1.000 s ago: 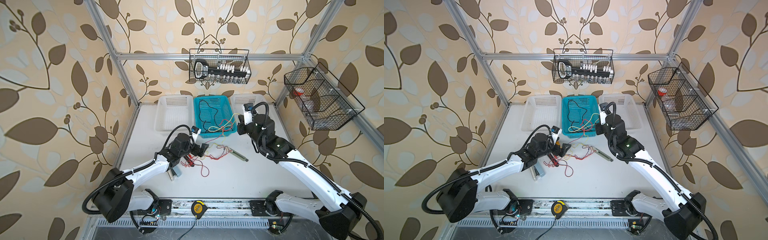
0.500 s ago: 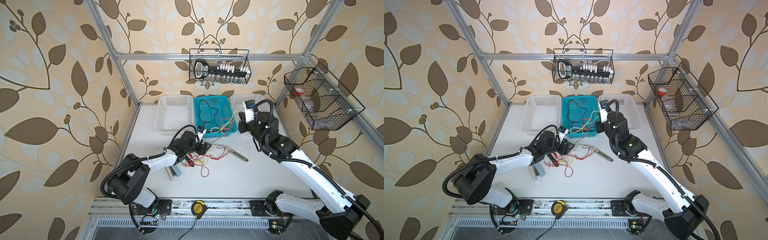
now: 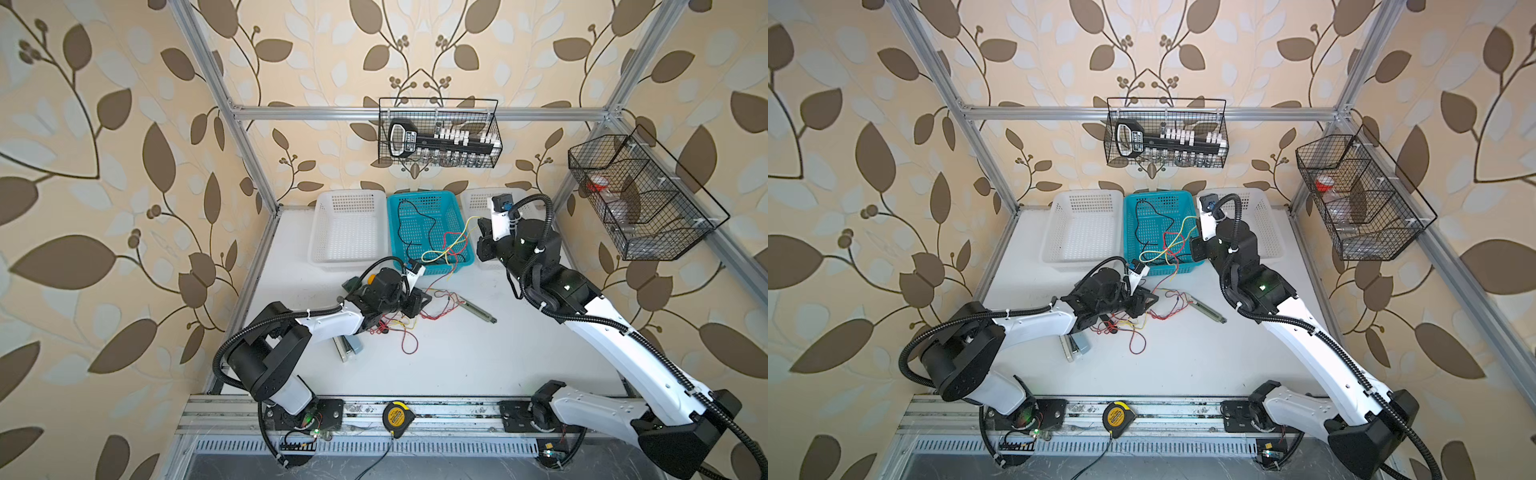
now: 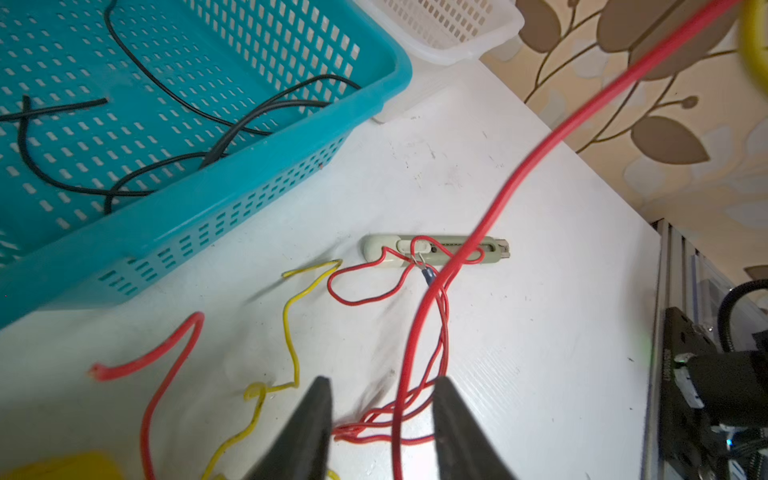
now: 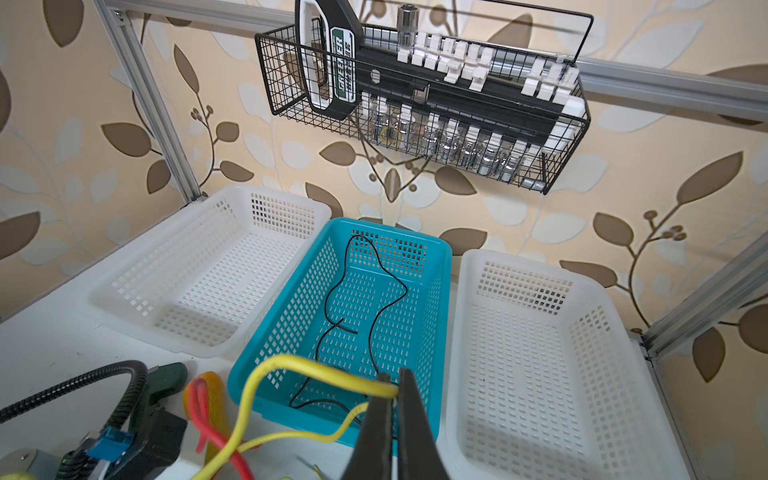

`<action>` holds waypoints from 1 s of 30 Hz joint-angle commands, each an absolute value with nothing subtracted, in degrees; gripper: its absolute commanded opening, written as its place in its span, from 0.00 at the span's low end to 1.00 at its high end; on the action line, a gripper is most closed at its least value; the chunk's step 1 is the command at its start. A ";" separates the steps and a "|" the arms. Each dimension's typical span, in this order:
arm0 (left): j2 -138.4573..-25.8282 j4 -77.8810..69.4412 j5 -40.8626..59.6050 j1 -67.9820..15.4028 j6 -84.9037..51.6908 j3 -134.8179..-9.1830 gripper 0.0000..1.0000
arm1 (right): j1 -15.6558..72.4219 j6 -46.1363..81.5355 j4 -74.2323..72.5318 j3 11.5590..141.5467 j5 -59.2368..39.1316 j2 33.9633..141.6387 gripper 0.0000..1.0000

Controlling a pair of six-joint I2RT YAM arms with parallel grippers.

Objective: Untangle the cables

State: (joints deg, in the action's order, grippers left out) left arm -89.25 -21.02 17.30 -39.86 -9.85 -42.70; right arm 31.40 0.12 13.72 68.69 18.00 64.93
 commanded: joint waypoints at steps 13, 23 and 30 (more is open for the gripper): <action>-75.45 -15.24 -0.04 -40.34 -11.68 -37.63 0.00 | 20.23 1.17 10.89 70.38 29.07 66.76 0.00; -62.29 -6.55 -17.64 -39.50 -17.44 -30.31 0.00 | 10.43 2.71 11.87 70.63 29.17 68.15 0.00; -50.92 0.09 -26.93 -35.35 -22.94 -25.85 0.00 | 4.37 4.75 12.12 69.15 27.17 69.16 0.00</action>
State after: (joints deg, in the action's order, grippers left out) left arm -54.35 -9.67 -15.11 -38.72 -18.26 -28.99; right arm 8.32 2.68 14.94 68.69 22.79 69.23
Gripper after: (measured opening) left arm 0.051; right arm 0.047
